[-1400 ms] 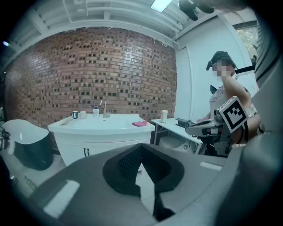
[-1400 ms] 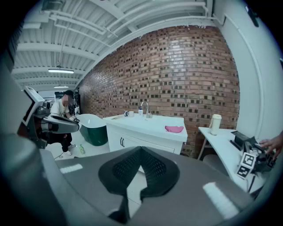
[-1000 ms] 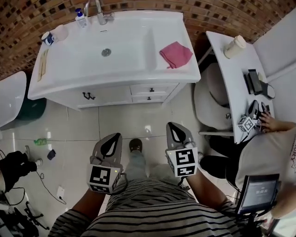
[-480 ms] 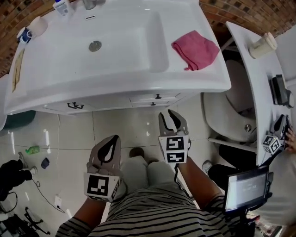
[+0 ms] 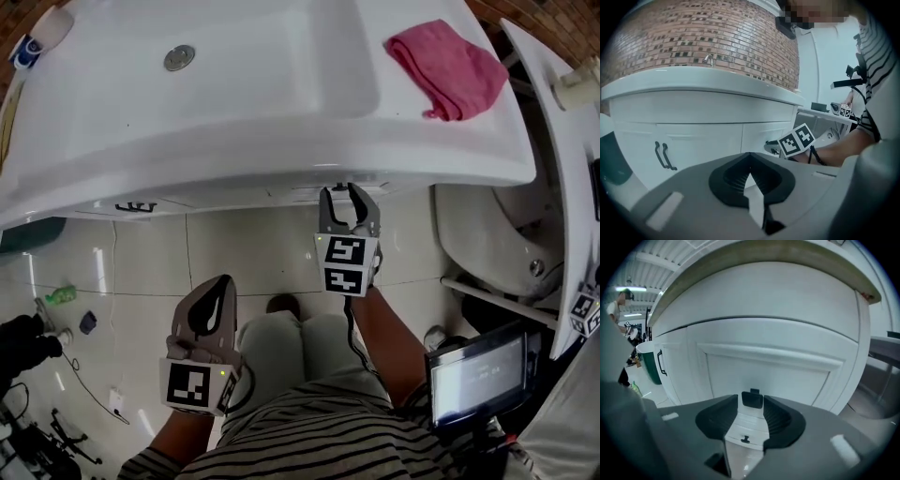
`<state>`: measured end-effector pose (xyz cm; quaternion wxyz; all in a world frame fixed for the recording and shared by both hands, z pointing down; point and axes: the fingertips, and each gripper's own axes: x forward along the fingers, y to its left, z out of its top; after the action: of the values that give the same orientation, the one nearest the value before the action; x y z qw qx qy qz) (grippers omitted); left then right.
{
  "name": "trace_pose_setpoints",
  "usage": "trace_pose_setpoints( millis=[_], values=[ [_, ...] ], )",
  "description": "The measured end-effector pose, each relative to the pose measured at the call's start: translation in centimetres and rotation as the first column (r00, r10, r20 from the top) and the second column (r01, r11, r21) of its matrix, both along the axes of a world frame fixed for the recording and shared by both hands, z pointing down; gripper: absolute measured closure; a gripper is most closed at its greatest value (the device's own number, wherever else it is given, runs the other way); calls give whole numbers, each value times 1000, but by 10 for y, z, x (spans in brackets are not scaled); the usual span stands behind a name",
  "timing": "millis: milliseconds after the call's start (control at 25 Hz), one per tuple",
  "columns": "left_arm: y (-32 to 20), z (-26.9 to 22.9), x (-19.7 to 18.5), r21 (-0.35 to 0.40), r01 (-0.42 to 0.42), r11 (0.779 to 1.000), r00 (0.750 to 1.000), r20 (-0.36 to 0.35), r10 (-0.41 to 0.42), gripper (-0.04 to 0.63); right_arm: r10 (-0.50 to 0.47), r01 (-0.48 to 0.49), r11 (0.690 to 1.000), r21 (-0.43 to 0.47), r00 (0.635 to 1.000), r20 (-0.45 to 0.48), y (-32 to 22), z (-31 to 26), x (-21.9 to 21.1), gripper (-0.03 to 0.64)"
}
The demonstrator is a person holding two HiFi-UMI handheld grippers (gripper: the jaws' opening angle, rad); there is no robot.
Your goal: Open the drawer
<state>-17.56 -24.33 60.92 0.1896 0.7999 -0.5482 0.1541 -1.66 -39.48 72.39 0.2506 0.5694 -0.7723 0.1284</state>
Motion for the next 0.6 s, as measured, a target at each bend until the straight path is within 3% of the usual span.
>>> trace_pose_setpoints(
  millis=[240,600],
  values=[
    [8,-1,-13,-18,32,999,999,15,-32,581,37,-36,999,14,998,-56,-3,2,4,477],
    [31,-16,-11,-46,34,998,999,18,-33,581,14,-16,999,-49,999,-36,23,0,5,489]
  ],
)
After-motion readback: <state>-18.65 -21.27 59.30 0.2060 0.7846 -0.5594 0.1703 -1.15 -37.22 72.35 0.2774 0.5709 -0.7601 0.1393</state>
